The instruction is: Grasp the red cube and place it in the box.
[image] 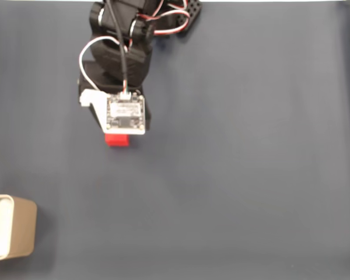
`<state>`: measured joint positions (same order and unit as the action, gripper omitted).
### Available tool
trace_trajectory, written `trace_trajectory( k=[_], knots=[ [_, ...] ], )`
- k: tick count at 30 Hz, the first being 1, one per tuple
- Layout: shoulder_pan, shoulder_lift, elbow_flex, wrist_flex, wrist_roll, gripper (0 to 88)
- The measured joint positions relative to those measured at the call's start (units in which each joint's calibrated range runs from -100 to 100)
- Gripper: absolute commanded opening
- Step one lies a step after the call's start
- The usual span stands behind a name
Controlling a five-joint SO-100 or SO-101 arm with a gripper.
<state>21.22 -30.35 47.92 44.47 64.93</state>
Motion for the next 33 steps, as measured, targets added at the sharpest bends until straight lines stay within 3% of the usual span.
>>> trace_trajectory(
  k=[33],
  knots=[
    [1.8, 8.4, 3.1, -8.8, -1.4, 33.5]
  ],
)
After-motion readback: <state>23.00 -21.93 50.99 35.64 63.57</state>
